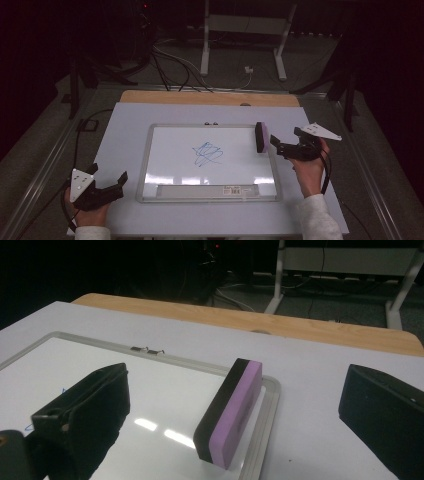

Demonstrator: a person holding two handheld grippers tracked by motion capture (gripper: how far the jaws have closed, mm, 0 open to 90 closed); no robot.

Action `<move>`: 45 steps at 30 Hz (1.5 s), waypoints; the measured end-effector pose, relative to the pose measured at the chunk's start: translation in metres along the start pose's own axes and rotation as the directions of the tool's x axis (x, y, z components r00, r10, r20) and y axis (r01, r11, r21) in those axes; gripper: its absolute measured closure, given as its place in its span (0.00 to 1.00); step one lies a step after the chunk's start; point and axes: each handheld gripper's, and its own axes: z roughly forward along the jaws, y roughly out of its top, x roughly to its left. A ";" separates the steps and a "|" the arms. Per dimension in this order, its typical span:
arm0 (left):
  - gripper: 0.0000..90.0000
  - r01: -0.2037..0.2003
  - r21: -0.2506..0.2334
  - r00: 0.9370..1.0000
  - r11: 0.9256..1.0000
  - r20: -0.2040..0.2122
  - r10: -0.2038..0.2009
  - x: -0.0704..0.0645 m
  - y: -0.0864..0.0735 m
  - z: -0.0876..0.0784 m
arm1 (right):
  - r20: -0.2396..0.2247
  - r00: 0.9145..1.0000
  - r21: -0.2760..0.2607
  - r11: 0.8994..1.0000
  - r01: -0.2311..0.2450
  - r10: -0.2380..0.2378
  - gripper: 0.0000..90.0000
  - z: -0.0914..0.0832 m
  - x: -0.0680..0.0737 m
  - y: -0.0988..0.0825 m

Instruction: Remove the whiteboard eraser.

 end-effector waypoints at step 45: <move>0.01 -0.001 0.002 1.000 1.000 -0.003 0.001 0.000 -0.001 0.000 | 0.036 0.994 0.166 0.980 -0.105 0.101 0.01 0.070 -0.030 -0.016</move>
